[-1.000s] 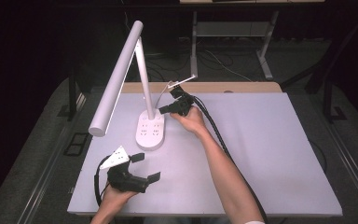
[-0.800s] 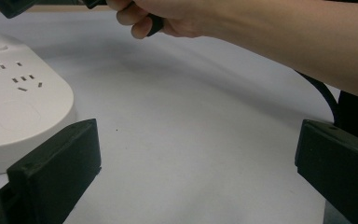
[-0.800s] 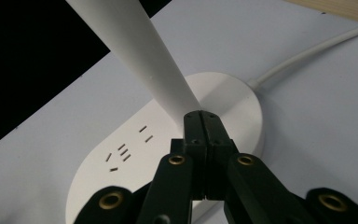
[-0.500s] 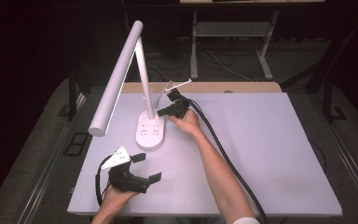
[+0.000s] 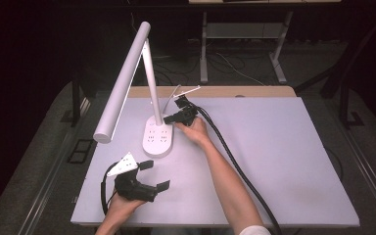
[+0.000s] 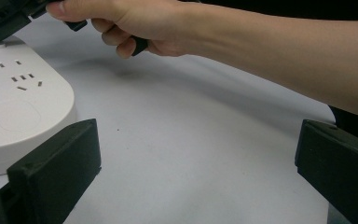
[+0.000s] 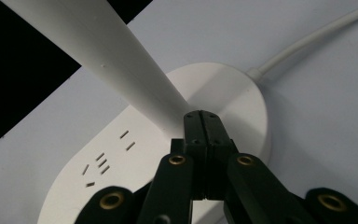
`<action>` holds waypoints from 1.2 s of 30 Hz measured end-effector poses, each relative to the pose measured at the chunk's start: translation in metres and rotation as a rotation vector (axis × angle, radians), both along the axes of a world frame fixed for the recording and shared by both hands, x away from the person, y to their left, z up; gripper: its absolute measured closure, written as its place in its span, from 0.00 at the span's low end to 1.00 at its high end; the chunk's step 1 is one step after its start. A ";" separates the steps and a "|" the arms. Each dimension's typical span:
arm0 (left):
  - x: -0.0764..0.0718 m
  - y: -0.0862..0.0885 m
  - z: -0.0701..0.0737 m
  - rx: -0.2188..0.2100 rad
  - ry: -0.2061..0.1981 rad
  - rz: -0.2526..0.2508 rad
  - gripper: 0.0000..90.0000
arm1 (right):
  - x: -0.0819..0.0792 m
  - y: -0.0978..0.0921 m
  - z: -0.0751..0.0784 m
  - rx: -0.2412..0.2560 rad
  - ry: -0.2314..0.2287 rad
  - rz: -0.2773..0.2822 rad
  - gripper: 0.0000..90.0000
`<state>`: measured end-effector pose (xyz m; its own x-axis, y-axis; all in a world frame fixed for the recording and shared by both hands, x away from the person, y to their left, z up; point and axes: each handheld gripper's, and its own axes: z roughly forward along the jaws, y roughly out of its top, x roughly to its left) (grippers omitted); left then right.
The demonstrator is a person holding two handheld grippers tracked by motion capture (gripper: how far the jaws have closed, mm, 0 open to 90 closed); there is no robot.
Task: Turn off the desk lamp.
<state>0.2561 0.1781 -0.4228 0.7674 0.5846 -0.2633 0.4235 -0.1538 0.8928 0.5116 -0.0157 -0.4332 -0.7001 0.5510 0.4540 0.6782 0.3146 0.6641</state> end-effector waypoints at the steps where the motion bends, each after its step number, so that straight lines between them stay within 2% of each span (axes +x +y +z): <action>1: 0.000 0.000 0.000 -0.001 0.000 0.000 0.00 | 0.000 0.001 0.000 -0.006 -0.008 -0.001 1.00; 13: -0.001 -0.002 0.000 -0.001 0.002 -0.005 0.00 | -0.006 0.005 0.003 -0.065 -0.051 -0.008 1.00; 22: -0.001 -0.002 0.000 0.001 0.000 -0.006 0.00 | -0.006 0.005 0.004 -0.055 -0.042 -0.024 1.00; 29: 0.000 -0.004 -0.001 0.005 0.003 -0.011 0.00 | -0.009 0.007 0.003 -0.074 -0.058 -0.034 1.00; 32: -0.001 -0.004 0.000 0.007 -0.001 -0.013 0.00 | -0.009 0.006 0.002 -0.059 -0.050 -0.041 1.00; 36: -0.001 -0.003 0.000 0.001 0.002 -0.007 0.00 | -0.011 0.009 0.005 -0.087 -0.065 -0.049 1.00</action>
<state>0.2553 0.1749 -0.4232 0.7712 0.5791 -0.2641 0.4238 -0.1575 0.8920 0.5006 -0.0065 -0.4282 -0.6980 0.6204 0.3576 0.6506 0.3408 0.6786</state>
